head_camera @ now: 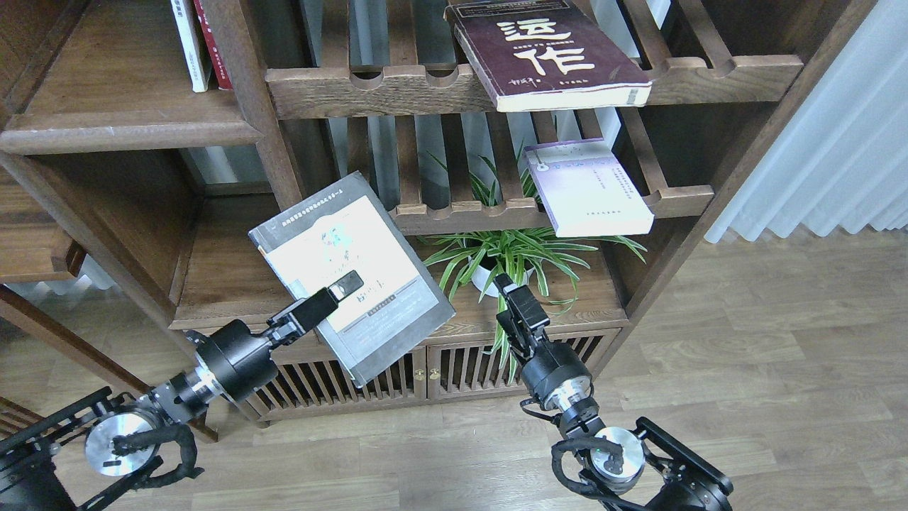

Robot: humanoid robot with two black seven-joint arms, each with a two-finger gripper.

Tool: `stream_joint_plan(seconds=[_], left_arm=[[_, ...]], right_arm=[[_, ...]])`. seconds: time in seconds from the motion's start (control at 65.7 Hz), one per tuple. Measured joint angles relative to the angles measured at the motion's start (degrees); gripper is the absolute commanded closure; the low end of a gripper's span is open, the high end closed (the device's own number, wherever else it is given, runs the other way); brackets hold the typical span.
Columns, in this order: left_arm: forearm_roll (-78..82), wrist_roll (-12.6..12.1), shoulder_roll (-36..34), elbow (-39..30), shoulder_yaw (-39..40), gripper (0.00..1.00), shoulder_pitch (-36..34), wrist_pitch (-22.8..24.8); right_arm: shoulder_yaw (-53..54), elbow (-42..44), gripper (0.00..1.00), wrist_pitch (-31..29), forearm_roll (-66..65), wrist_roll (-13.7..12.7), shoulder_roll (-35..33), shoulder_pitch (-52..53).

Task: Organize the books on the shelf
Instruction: 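Release with right gripper and lift the book upward with the left gripper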

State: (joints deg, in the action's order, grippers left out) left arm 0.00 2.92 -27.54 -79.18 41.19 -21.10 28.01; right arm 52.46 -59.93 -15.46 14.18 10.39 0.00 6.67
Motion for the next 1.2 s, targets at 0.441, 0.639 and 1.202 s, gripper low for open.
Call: stream_joint_plan(seconds=[0.441,0.639,1.202], left_arm=[[0.88,-3.70,-0.83,-0.15,12.35,1.00,-4.98,0.00],[0.64,-2.16,-1.12,-0.15,15.92,1.00,-6.89,0.00],[-5.75,0.87,-13.63,-0.11,24.73,1.00,-8.68,0.00]], right_arm=[[-0.09,0.09,0.02,0.55,-0.61,0.05,0.00,0.18],[-0.09,0.09,0.02,0.60,-1.85,-0.01,0.00,0.19],[-0.10,0.88,0.02,0.60,-1.96,-0.02,0.00,0.28]])
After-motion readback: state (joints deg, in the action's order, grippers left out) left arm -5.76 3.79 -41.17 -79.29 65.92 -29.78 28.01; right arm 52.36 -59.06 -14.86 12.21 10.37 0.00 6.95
